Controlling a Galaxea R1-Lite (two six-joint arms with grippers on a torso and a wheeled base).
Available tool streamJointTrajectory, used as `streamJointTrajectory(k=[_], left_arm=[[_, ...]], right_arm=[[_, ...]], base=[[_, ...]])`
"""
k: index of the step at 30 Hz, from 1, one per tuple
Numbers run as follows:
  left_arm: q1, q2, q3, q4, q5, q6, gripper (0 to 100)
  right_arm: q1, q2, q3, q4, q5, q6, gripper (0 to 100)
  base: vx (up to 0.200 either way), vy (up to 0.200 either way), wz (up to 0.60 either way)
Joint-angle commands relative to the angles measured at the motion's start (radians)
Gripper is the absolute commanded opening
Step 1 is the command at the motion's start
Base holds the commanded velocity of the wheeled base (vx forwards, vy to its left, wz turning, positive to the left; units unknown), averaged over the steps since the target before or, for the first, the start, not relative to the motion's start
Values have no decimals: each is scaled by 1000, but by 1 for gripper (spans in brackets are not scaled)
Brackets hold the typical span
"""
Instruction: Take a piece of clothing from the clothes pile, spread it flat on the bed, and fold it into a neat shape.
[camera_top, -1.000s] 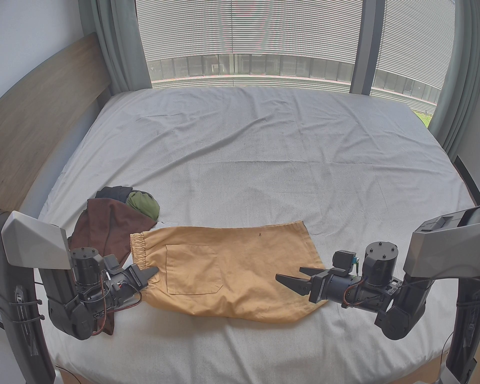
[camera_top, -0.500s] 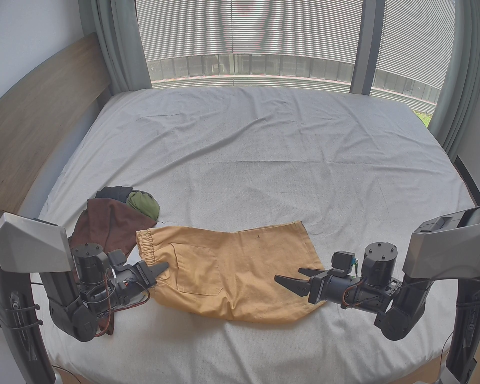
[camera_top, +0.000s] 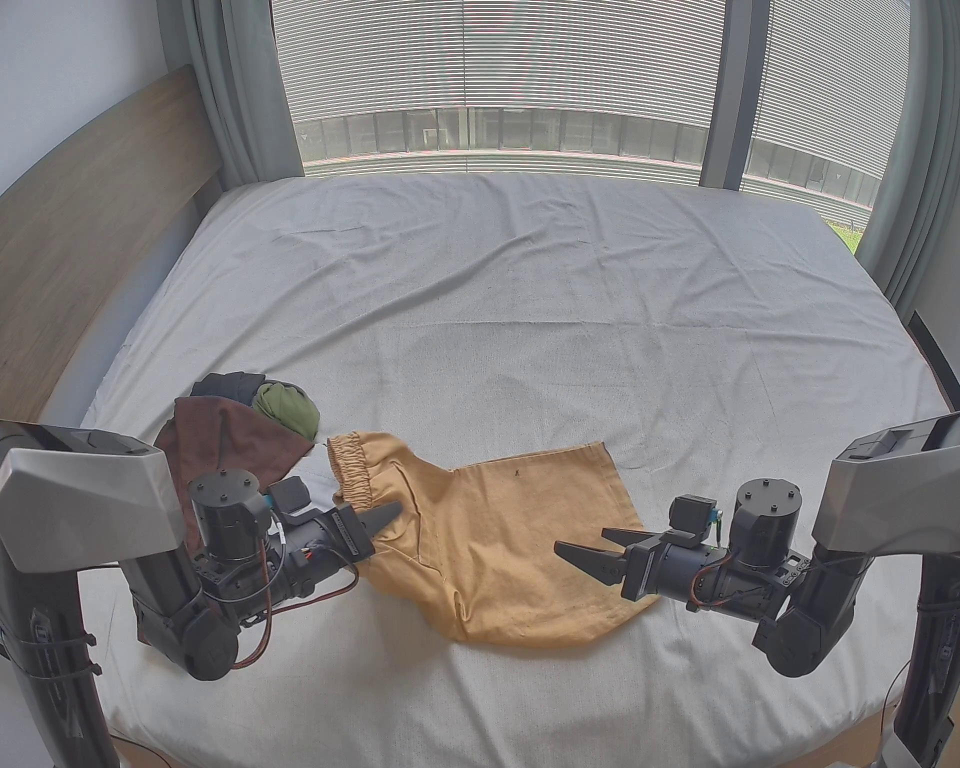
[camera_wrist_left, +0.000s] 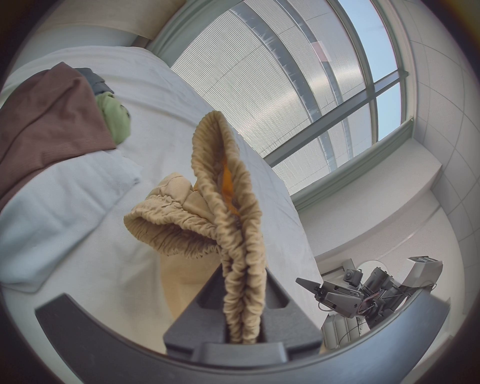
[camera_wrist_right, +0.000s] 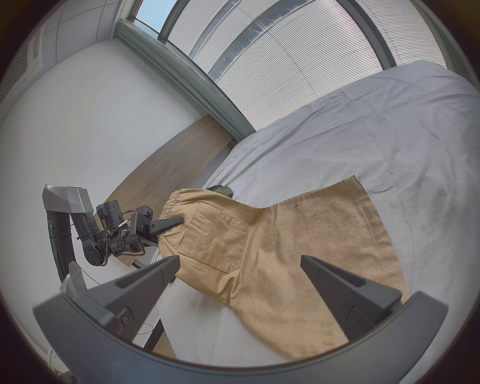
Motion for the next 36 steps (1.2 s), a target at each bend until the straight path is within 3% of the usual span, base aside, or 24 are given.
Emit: streamJointTrajectory(k=[1,14,17,22,36], left_arm=[[-45,22,-44,2,12,-3,0],[-146,54,-156,54,48,-11,0],[-181,56,-185,74,50,-61,0],[-197,81,-251,111,52,-68,0],[-223,145,-418,215,58,-69,0]], right_arm=[[-8,-21,-3,0,2,4,100],[-59,-35,-42,0,0,6,100],[-88,-47,-53,1,0,9,100],[-105,-63,-60,1,0,49,100],[-151,-66,-88,1,2,52,100]], base=[[0,0,0],[0,0,0],[0,0,0],[0,0,0],[0,0,0]])
